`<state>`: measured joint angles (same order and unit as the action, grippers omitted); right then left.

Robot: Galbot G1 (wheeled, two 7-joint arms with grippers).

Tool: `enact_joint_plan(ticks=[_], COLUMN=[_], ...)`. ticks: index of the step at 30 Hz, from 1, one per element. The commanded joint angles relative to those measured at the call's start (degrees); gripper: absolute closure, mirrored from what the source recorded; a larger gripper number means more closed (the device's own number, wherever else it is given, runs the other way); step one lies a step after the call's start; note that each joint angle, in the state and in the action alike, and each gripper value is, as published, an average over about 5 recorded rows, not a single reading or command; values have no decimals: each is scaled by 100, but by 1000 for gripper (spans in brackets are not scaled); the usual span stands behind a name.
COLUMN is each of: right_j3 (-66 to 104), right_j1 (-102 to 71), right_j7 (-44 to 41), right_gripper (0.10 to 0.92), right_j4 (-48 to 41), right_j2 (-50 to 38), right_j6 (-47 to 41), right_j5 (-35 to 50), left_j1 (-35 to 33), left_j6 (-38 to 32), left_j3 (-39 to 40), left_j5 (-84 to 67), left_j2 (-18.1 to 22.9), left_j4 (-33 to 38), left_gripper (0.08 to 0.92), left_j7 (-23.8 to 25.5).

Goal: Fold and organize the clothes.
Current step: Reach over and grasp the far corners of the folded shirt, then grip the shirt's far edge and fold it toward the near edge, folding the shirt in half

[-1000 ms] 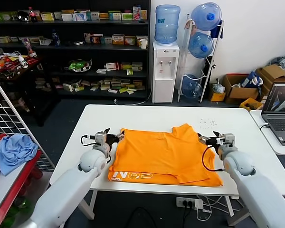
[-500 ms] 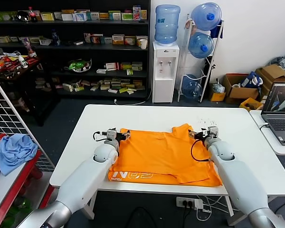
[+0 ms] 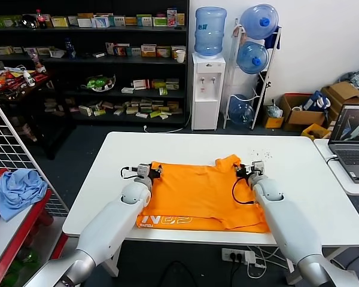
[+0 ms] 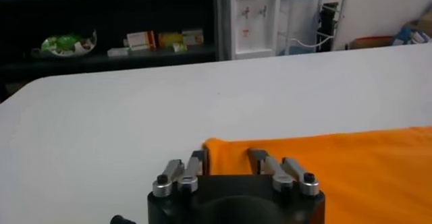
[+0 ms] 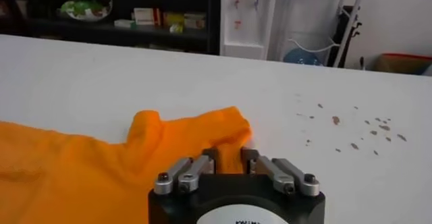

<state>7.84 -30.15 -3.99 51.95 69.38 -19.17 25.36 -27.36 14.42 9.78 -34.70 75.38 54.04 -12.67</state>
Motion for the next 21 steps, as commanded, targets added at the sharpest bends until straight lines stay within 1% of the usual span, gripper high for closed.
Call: enact_joint_plan(ticks=[1, 5, 11, 14, 21], right_j3=[-67, -108, -44, 85, 527], right_j1=[-92, -382, -1192, -1750, -3022], right_j7=[201, 432, 862, 1093, 1610], right_gripper=[809, 892, 900, 900, 900], right_j4=[415, 1230, 2509, 3250, 4809], right_j2=[-65, -339, -809, -1089, -1701], right_j6=[126, 106, 67, -88, -739], right_j5=[97, 268, 258, 325, 490], left_j1=[-187, -389, -803, -1097, -1852], left_j6=[-174, -331, -319, -251, -26], left_j3=[24, -7, -17, -43, -94], left_j5=[-104, -124, -281, -417, -725], left_j2=[-349, -734, -1273, -1517, -2138], left_j4=[671, 1211, 2184, 2723, 3889], left_gripper=[597, 718, 879, 907, 908], left_j7=[-5, -35, -131, -231, -448])
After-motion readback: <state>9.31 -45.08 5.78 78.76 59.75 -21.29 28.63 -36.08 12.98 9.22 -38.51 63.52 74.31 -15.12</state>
